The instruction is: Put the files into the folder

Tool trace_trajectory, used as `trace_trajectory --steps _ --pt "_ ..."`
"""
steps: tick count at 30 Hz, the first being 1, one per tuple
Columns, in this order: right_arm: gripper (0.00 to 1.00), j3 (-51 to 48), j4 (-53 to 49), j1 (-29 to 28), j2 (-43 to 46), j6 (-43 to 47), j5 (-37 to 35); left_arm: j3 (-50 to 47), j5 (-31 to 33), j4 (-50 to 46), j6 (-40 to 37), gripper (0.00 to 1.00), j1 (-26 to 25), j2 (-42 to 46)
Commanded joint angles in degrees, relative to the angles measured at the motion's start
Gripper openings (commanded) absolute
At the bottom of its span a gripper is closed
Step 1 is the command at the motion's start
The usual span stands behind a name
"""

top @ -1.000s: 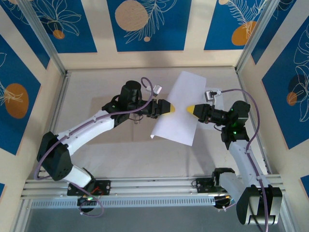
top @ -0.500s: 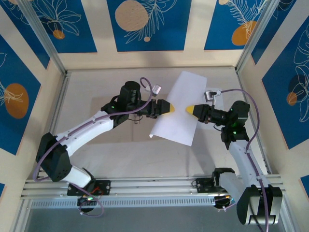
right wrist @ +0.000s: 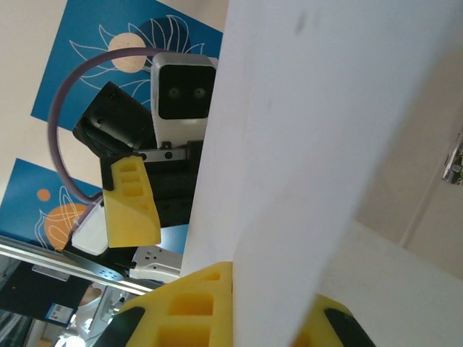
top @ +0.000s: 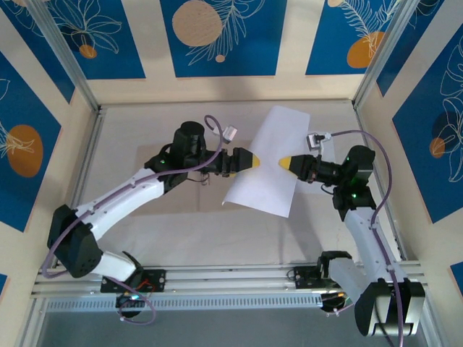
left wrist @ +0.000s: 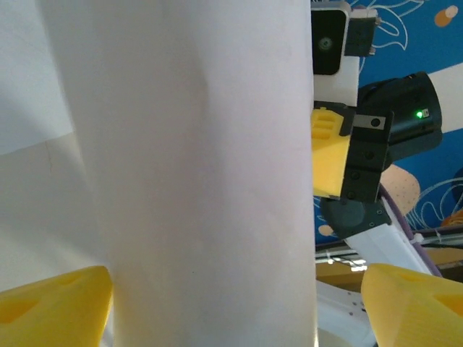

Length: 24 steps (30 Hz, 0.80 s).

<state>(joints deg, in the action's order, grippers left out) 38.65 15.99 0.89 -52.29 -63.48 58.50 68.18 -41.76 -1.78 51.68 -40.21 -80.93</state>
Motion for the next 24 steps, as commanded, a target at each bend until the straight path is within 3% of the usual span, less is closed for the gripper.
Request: trace_trajectory --steps 1,3,8,15,24 --pt "0.03 3.36 -10.24 0.77 0.49 6.66 0.15 -0.51 5.06 -7.67 -6.86 0.96 2.6 3.52" --pt "0.03 4.54 -14.64 1.18 0.54 9.58 -0.11 -1.23 8.46 -10.91 -10.04 1.0 4.13 4.76" --pt "0.01 9.18 -30.87 1.93 -1.81 19.32 -3.13 -4.17 21.02 -19.82 -15.71 1.0 9.59 6.53" --pt "0.01 16.25 -51.14 1.85 -7.3 29.82 -10.96 -9.93 25.41 -20.26 -18.74 1.0 15.68 1.71" --pt "0.0 24.3 -66.34 -2.78 -12.89 34.12 -25.5 -10.82 27.8 -18.8 -21.61 0.98 16.48 -9.87"
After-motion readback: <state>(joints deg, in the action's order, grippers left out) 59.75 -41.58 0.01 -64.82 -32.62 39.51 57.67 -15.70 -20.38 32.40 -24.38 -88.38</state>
